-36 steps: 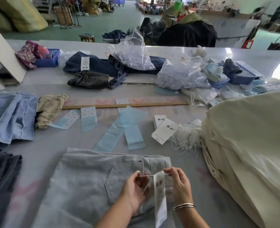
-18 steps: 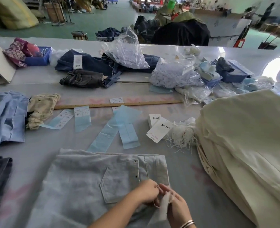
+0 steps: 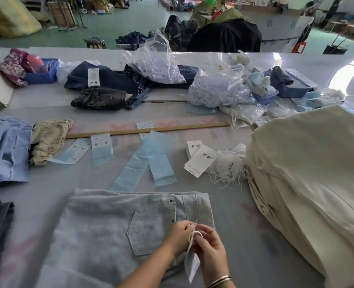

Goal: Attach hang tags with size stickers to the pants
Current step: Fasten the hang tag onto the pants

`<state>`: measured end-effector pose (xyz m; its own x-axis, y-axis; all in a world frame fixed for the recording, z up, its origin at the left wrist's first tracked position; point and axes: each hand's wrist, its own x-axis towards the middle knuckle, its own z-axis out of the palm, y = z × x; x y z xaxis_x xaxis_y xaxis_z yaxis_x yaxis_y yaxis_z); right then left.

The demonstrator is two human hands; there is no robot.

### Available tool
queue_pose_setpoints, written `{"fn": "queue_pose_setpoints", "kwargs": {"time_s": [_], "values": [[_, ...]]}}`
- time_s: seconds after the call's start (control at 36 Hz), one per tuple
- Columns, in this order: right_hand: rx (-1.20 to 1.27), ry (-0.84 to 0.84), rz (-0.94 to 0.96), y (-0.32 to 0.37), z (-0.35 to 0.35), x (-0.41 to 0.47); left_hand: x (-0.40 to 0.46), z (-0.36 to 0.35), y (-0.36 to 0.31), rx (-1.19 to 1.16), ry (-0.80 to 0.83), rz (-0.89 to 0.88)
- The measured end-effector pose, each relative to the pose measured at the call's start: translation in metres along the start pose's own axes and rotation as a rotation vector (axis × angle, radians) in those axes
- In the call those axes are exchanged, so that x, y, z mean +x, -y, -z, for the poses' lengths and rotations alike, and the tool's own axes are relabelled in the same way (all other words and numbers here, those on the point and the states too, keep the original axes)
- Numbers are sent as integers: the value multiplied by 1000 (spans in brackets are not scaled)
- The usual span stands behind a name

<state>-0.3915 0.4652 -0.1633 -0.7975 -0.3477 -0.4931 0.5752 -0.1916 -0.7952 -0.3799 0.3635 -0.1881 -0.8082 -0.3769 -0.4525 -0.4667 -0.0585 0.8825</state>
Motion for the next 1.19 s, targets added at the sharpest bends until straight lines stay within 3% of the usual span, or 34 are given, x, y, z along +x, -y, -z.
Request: {"fn": "queue_pose_setpoints", "kwargs": {"time_s": [0.17,0.33,0.47,0.58,0.64,0.78,0.94,1.06,1.19], "values": [[-53,113,29,0,-1,-2,-1,10,1,-47,-25,28],[2,-9,34,4,-7,-3,-10,6,-4,13,-22,-1],[196,3,6,25,-6,-11,-30,2,-18,111,131,-146],[273,76,-19,55,10,-22,-47,-5,-21,57,181,-55],[174,84,-46,61,18,-23,-52,-7,-18,26,175,-31],[-48,-112,-143,37,31,-6,-32,-11,2,581,-162,-198],[-419,-248,-106,6,38,15,-2,-12,17,855,-155,-343],[-640,-281,-66,3,39,20,8,-11,20,855,-82,-365],[-824,-317,58,1,30,23,10,-5,15,662,5,-264]]}}
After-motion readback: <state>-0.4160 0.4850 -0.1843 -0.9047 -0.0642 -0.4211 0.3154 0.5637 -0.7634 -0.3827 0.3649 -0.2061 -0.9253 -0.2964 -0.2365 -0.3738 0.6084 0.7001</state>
